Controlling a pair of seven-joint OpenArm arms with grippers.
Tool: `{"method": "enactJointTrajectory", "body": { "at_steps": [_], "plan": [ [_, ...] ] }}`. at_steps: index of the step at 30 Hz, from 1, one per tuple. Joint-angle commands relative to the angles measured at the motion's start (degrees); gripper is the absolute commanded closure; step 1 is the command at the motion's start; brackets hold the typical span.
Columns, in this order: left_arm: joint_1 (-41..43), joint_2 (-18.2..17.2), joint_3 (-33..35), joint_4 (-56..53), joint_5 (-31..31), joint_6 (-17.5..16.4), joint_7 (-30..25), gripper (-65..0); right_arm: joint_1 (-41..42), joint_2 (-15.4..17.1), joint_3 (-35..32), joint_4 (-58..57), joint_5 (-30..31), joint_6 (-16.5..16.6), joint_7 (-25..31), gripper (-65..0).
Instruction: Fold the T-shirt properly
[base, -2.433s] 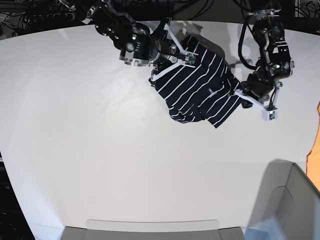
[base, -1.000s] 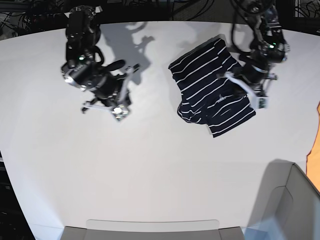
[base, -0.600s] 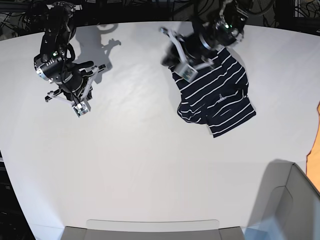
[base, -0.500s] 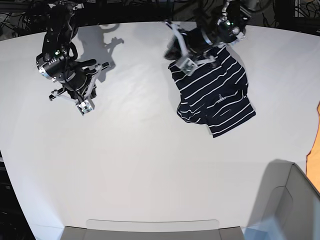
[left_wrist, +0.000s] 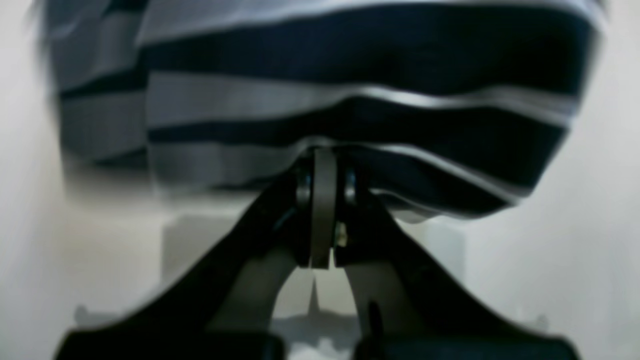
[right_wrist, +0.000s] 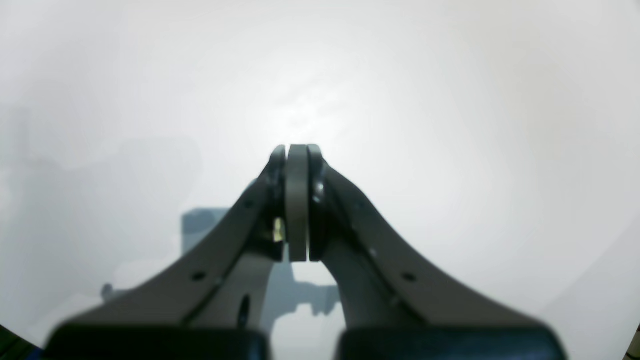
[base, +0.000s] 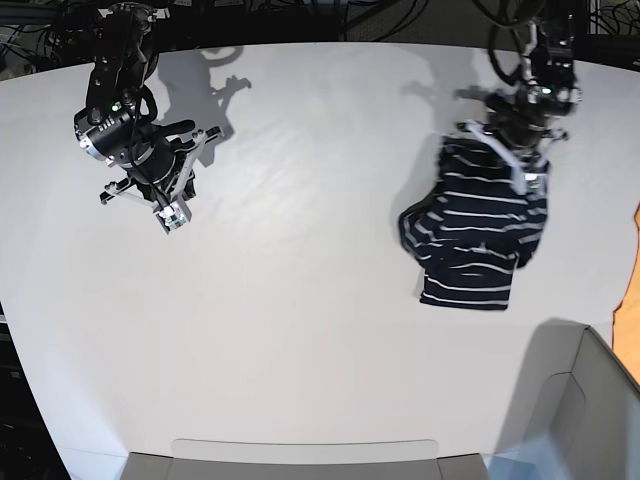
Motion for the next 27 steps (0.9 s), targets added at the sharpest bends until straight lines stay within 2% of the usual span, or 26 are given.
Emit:
{"method": "enactJointTrajectory", "body": {
  "at_steps": [1, 3, 7, 10, 12, 15, 19, 23, 27],
  "plan": [
    [-0.10, 0.10, -1.79, 1.73, -0.49, -0.33, -0.52, 0.0, 0.33, 0.20, 0.10, 0.91, 0.43, 0.06, 0.89, 0.0],
    [-0.10, 0.45, -3.37, 3.49, -0.58, -0.86, -0.69, 0.0, 0.24, 0.20, 0.10, 0.91, 0.43, 0.06, 0.71, 0.0],
    [-1.51, 2.48, -4.07, 7.71, -0.49, -4.81, -2.54, 0.0, -0.55, 0.11, 0.10, 0.91, 0.43, 0.06, 0.80, 0.0],
    [-5.55, 4.67, -4.16, 6.57, -0.14, -4.90, -6.14, 0.0, -1.16, 0.11, 0.18, 1.00, 0.43, 0.06, 0.71, 0.0],
    [-10.13, 5.29, -4.16, 4.02, -0.14, -4.90, -6.67, 0.0, -2.04, 0.29, 0.18, 1.26, 0.43, 0.06, 0.89, 0.0],
    [-15.75, 5.29, -4.25, -1.43, -0.14, -4.90, -7.11, 0.0, -2.75, 0.37, 0.45, 1.26, 0.43, 0.06, 0.89, 0.0],
    [-22.52, 5.20, -8.20, -13.65, -0.14, -4.99, -7.46, 0.0, -3.89, 0.46, 0.54, 1.35, 0.43, 0.06, 0.98, 0.0],
    [-24.72, 5.03, -10.31, -25.08, -0.14, -5.08, -11.06, 0.0, -4.94, 0.55, 0.54, 1.44, 0.43, 0.06, 0.98, 0.0],
    [-23.75, 3.09, -8.73, -32.55, -0.14, -6.22, -13.97, 0.0, -5.82, 0.55, 0.54, 1.44, 0.43, 0.06, 0.98, 0.0]
  ]
}}
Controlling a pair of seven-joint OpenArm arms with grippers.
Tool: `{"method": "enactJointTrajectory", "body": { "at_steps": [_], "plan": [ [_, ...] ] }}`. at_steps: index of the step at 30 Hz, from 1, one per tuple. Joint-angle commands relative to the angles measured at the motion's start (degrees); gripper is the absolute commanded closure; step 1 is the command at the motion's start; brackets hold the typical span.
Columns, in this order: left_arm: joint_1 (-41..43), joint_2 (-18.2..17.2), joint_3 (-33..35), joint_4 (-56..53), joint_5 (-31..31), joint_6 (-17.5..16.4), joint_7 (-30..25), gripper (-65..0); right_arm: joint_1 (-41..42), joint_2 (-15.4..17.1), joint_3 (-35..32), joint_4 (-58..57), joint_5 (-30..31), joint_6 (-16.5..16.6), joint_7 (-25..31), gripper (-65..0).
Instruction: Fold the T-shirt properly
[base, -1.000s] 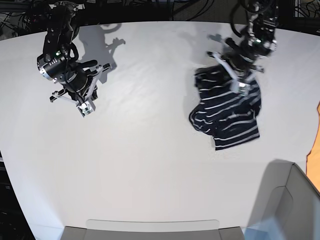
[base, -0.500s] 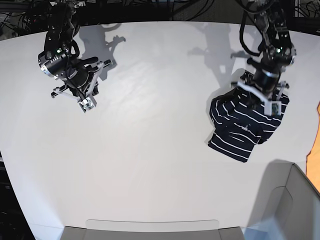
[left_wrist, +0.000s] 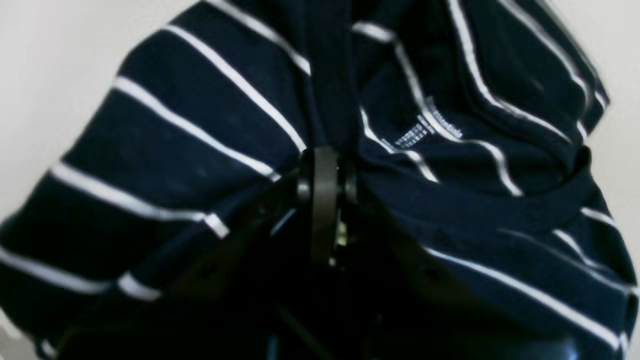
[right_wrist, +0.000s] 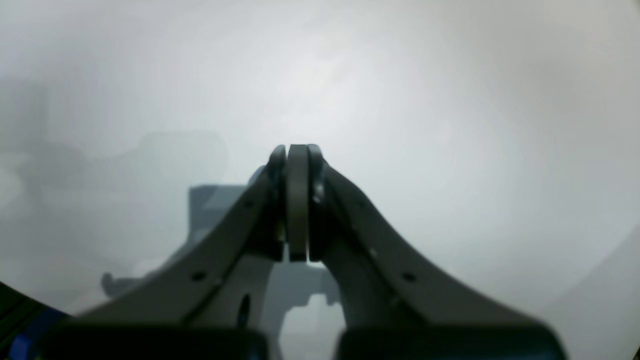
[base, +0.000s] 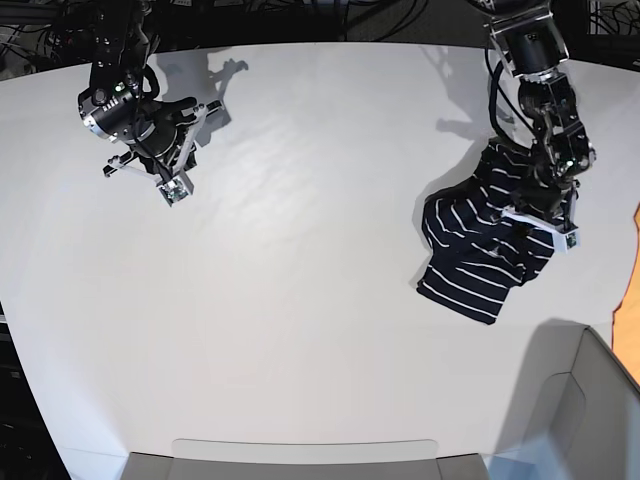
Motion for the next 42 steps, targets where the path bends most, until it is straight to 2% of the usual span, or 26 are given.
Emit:
{"method": "enactJointTrajectory", "body": {
  "at_steps": [1, 4, 8, 11, 14, 18, 21, 26, 29, 33, 37, 38, 40, 42],
  "plan": [
    [0.31, -0.87, 1.07, -1.55, 0.82, -0.37, -0.18, 0.0, 0.08, 0.33, 0.14, 1.20, 0.63, 0.06, 0.91, 0.0],
    [0.58, -1.75, 1.68, -4.45, 0.82, -1.07, -4.23, 0.0, -0.01, 0.07, -0.21, 1.20, 0.63, 0.06, 0.91, 0.0],
    [0.58, -2.01, 1.51, -2.69, 0.56, -1.16, -4.67, 0.0, -0.01, -0.11, -0.21, 1.29, 0.63, 0.06, 0.82, 0.0],
    [2.95, -2.80, -1.57, 5.84, 0.38, -1.16, -4.67, 0.0, -0.19, -0.11, -0.12, 2.87, 0.63, 0.06, 0.82, 0.0],
    [7.00, -1.31, -5.44, 16.39, 0.38, -1.25, -4.67, 0.0, -0.63, -0.11, -0.03, 3.31, 0.80, 0.06, 0.91, 0.0],
    [13.94, 1.33, -6.85, 30.45, 0.38, -1.25, -4.93, 0.0, -2.56, 0.42, 0.41, 3.40, 5.72, 0.06, 1.00, 0.0],
    [19.83, 2.47, -6.76, 36.43, 0.38, -1.25, -5.10, 0.0, -5.02, 0.42, 2.34, 3.48, 8.71, 0.06, 1.00, 0.0],
    [29.94, 4.85, -7.02, 41.88, 0.47, -1.25, -5.72, 0.0, -10.12, 0.15, 4.71, 3.57, 9.07, 0.06, 2.32, 0.0],
    [36.62, 5.81, -6.85, 43.29, 0.47, -1.34, -8.53, 0.0, -15.75, -0.02, 4.98, 3.57, 9.07, 0.06, 8.65, 0.0],
    [46.56, 6.96, -6.49, 43.29, 0.73, -1.34, -16.45, 0.0, -25.77, -1.08, 4.80, 3.57, 10.38, 0.06, 23.24, 0.0],
    [54.12, 6.87, -6.49, 43.02, 0.73, -1.34, -21.72, 0.0, -35.00, -3.10, 4.89, 3.57, 14.08, 0.06, 36.16, 0.0],
    [55.96, 6.87, -6.41, 43.02, 0.73, -1.86, -22.51, 0.0, -36.93, -3.54, 4.98, 3.48, 14.60, -0.03, 38.63, 0.0],
    [58.78, 6.96, -6.41, 42.94, 0.82, -5.91, -22.86, 0.0, -40.36, -5.03, 5.15, 3.48, 15.31, -0.03, 42.14, 0.0],
    [60.27, 7.04, -6.41, 41.53, 0.82, -8.54, -22.78, 0.0, -42.56, -6.79, 5.24, 3.40, 14.87, -0.03, 44.60, 0.0]
  ]
}}
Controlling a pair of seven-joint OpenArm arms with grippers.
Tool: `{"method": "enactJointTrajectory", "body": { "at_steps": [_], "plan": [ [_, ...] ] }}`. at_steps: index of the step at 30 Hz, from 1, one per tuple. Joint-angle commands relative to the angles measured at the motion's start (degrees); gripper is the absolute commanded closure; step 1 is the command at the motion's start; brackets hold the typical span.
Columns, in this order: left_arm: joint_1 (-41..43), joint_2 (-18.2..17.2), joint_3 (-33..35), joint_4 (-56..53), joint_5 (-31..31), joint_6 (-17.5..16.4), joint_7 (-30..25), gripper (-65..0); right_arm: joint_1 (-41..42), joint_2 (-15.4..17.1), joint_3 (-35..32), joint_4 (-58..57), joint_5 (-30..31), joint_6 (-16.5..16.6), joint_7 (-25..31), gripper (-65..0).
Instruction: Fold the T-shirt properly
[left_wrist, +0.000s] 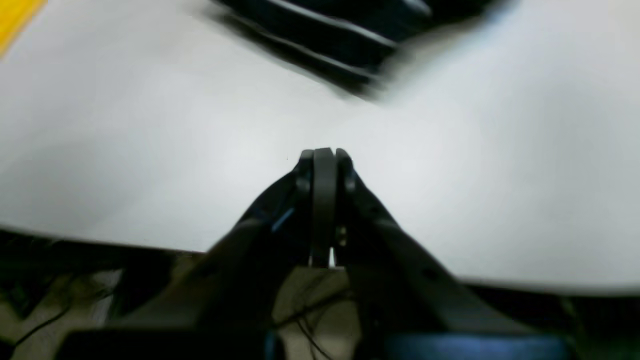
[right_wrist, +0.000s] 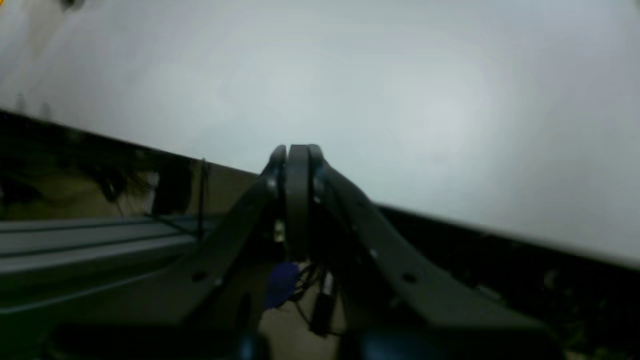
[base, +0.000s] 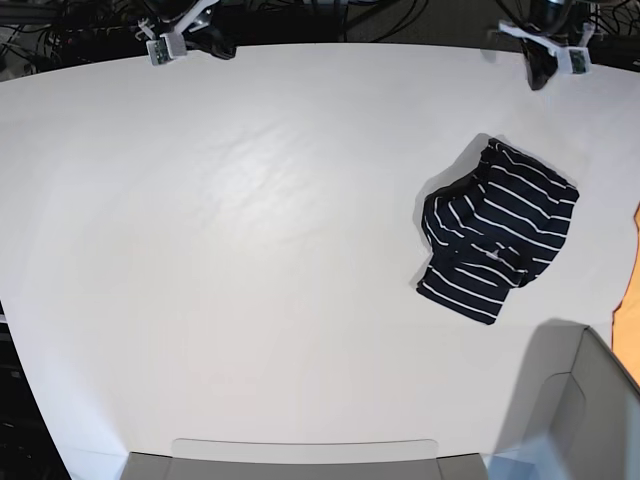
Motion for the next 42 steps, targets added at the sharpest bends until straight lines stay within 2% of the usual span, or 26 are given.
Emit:
{"method": "enactJointTrajectory", "body": {
  "at_steps": [1, 5, 11, 13, 15, 18, 21, 26, 27, 29, 31, 36, 38, 40, 42],
  "plan": [
    [1.28, -0.21, -0.31, -0.95, -0.23, 0.44, -1.29, 0.0, -1.96, -1.20, 0.06, 0.75, 0.92, 0.45, 2.19, 0.0],
    [1.63, 1.64, -0.57, -9.74, 1.18, -1.15, -3.31, 0.0, -6.09, -3.93, 0.77, 0.40, 0.83, 0.54, 4.56, 0.0],
    [1.81, 7.96, -0.75, -23.36, 11.37, -6.60, -18.34, 0.0, -8.29, -3.75, 0.94, -4.61, 0.31, 0.54, 4.73, 0.0],
    [1.72, 10.07, -0.84, -28.11, 14.36, -7.30, -23.00, 0.0, -7.85, -3.93, 1.82, -7.25, -2.42, 0.54, 5.26, 0.0],
    [1.37, 11.13, -0.84, -32.77, 16.47, -7.30, -26.17, 0.0, -6.70, -4.28, 2.08, -10.85, -5.93, 0.54, 8.51, 0.0],
    [-0.65, 11.92, -0.75, -40.77, 18.14, -7.30, -28.19, 0.0, -4.42, -4.19, 2.17, -19.64, -10.24, 0.54, 15.11, 0.0],
    [-6.37, 11.74, -0.75, -51.23, 19.46, -6.95, -28.02, 0.0, -0.20, -3.14, 2.26, -29.31, -14.11, 0.54, 18.80, 0.0],
    [-14.45, 10.60, -0.92, -67.32, 24.65, -6.16, -28.28, 0.0, 7.54, 0.38, 2.26, -43.47, -18.77, 0.54, 19.59, 0.0],
    [-15.77, 10.60, -0.92, -70.84, 25.53, -4.57, -28.37, 0.0, 9.30, 1.44, 2.26, -46.72, -19.47, 0.54, 19.59, 0.0],
    [-18.85, 10.51, -0.84, -77.69, 27.29, 1.49, -28.63, 0.0, 13.16, 3.55, 2.26, -53.84, -20.18, 0.54, 19.68, 0.0],
    [-22.19, 9.55, -0.57, -84.20, 29.04, 5.97, -30.21, 0.0, 16.77, 5.66, 2.26, -60.17, -20.26, 0.54, 19.68, 0.0],
    [-33.44, 5.33, -0.40, -107.14, 32.12, 13.10, -37.60, 0.0, 27.58, 11.11, 2.26, -78.46, -21.32, 0.27, 20.03, 0.0],
    [-37.84, 3.39, -0.40, -112.99, 33.44, 15.91, -39.62, 0.0, 30.75, 13.22, 2.26, -85.93, -21.32, 0.10, 22.84, 0.0],
    [-41.27, 1.55, -0.40, -112.99, 34.58, 19.78, -40.85, 0.0, 34.53, 14.97, 2.17, -94.55, -21.41, -0.17, 28.38, 0.0],
    [-43.20, 0.49, -0.40, -112.99, 34.67, 24.17, -40.76, 0.0, 38.57, 17.44, 2.00, -104.39, -21.50, -3.07, 34.36, 0.0]
  ]
}}
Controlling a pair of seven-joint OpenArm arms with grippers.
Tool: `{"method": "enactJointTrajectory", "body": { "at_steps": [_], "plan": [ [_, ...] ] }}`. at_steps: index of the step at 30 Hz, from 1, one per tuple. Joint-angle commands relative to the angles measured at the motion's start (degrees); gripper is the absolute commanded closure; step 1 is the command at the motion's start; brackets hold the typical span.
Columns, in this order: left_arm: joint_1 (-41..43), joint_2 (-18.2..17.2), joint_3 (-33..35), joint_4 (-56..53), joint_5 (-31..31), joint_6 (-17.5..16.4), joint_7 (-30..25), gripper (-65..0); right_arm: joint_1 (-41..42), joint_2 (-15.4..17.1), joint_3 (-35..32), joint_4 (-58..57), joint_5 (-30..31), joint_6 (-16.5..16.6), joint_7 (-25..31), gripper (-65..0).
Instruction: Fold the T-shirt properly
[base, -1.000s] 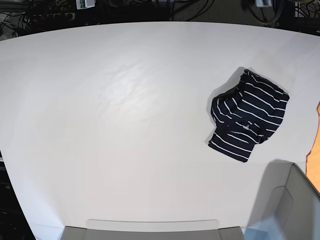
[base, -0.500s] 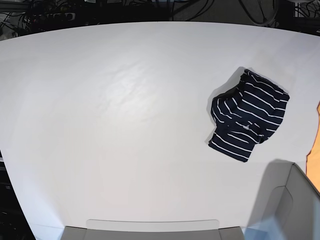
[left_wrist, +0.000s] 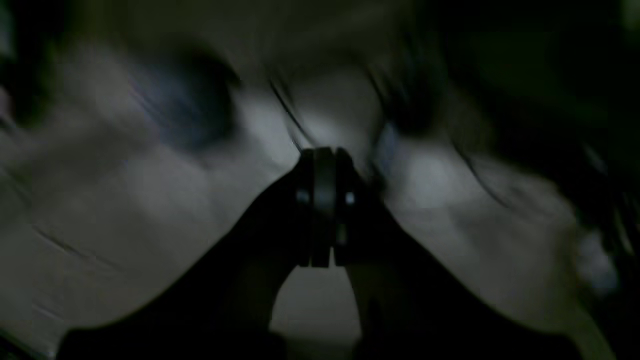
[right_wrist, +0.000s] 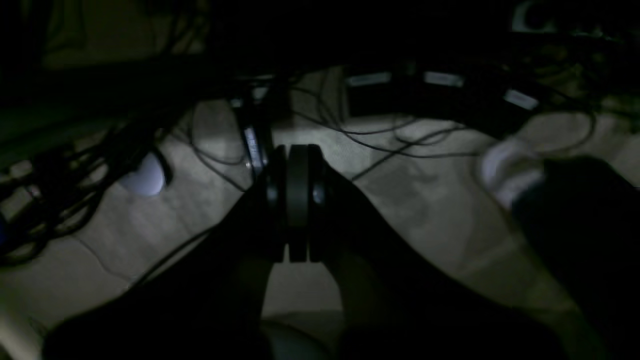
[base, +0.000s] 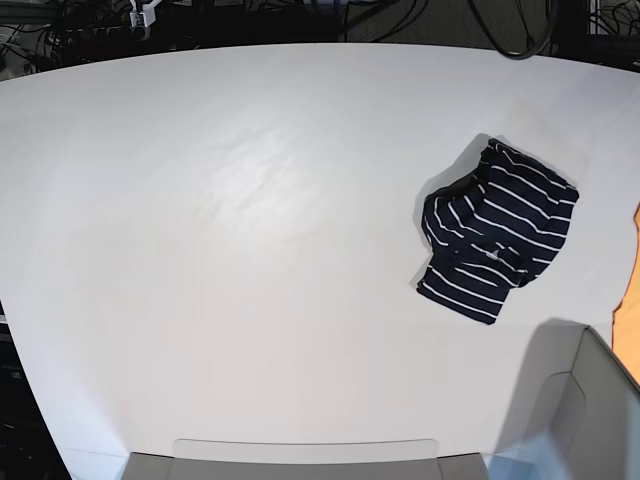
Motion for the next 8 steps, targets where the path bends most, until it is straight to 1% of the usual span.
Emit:
{"method": "enactJointTrajectory", "body": {
  "at_steps": [1, 2, 4, 7, 8],
  "plan": [
    [0.23, -0.82, 0.11, -0.03, 0.05, 1.32, -0.26, 0.0, 1.16, 2.03, -0.17, -3.52, -0.08, -2.97, 2.20, 0.0],
    [0.14, -0.91, 0.11, -0.03, 0.05, 2.20, -0.26, 0.0, 3.01, 2.82, -0.52, -7.39, -1.22, -6.84, 4.31, 0.0],
    [0.05, -0.91, 0.11, -0.03, 0.05, 2.55, -0.26, 0.0, 5.47, 3.70, -1.66, -11.70, -4.12, -14.49, 6.68, 0.0],
    [-0.04, -0.91, 0.11, -0.03, 0.05, 2.64, -0.26, 0.0, 7.49, 3.44, -4.56, -13.06, -9.92, -28.99, 8.53, 0.0],
    [-0.04, -0.91, 0.02, -0.03, 0.05, 2.64, -0.26, 0.0, 7.58, 3.26, -5.18, -13.06, -11.07, -32.60, 8.53, 0.0]
  ]
}}
